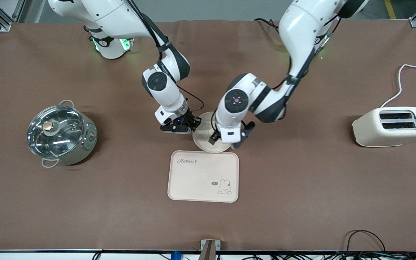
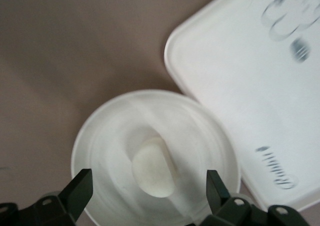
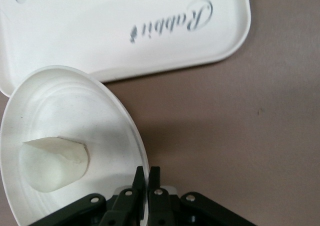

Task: Place bun in plate and plate on tray
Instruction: 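Slide the plate onto the tray with the right gripper while the left gripper withdraws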

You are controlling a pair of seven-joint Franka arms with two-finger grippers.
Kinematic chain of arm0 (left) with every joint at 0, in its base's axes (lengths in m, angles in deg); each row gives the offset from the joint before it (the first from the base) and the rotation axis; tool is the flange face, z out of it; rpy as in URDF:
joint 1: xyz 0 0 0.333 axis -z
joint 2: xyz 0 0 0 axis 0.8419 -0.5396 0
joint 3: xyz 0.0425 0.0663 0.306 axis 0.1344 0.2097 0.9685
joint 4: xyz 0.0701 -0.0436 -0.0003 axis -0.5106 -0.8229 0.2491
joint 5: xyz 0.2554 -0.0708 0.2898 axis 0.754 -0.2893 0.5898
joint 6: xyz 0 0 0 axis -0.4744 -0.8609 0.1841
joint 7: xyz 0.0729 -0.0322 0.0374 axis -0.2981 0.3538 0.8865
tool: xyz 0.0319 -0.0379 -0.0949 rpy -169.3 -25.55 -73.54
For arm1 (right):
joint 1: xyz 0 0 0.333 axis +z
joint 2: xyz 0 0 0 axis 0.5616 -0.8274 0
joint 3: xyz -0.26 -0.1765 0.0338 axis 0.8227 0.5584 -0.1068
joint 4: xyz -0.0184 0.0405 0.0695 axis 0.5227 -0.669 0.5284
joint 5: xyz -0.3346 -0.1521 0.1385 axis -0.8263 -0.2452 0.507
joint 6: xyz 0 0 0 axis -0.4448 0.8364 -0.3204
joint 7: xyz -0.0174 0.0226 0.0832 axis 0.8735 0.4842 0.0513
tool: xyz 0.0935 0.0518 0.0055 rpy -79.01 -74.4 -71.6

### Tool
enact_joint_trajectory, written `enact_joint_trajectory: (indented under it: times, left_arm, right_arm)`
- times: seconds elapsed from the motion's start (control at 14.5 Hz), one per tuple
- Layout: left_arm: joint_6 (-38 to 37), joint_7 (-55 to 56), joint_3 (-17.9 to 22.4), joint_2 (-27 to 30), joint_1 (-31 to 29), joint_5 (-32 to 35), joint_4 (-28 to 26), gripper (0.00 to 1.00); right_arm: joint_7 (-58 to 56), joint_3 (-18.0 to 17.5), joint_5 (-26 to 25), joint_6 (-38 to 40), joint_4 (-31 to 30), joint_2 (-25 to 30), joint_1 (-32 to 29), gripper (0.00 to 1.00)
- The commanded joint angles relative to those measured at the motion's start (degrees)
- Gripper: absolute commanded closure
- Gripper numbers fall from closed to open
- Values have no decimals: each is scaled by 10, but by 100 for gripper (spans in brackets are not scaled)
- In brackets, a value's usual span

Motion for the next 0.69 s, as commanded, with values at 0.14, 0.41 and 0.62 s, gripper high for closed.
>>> enact_joint_trajectory:
  times: [0.14,0.41,0.62]
  left_arm:
    - [-112,-165,0,79,-86,49,50,0]
    - [-192,-363,0,154,-148,88,50,0]
    - [-238,-499,0,209,-198,91,50,0]
  right_arm:
    - [1,-3,45,3,60,0,-32,100]
    - [4,-3,47,6,156,-75,-74,100]
    - [5,-3,48,8,215,-126,-92,100]
